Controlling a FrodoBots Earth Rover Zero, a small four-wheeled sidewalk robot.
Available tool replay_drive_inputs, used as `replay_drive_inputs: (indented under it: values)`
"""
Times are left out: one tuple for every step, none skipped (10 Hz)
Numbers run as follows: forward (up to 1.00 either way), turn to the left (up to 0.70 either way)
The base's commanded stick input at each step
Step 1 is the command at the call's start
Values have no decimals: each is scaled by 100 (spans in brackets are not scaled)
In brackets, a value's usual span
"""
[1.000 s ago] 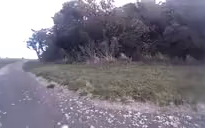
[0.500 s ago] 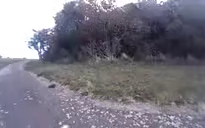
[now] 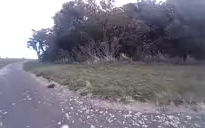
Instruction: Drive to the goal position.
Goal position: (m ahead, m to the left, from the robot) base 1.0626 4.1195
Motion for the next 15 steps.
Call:
replay_drive_inputs:
  values:
    - [0,16]
    - [0,85]
    - [0,85]
    - [0,85]
    - [0,85]
    - [0,85]
    - [0,85]
    - [0,85]
    - [0,85]
    - [0,85]
    - [0,85]
    - [0,85]
    - [0,85]
    - [0,85]
    - [0,85]
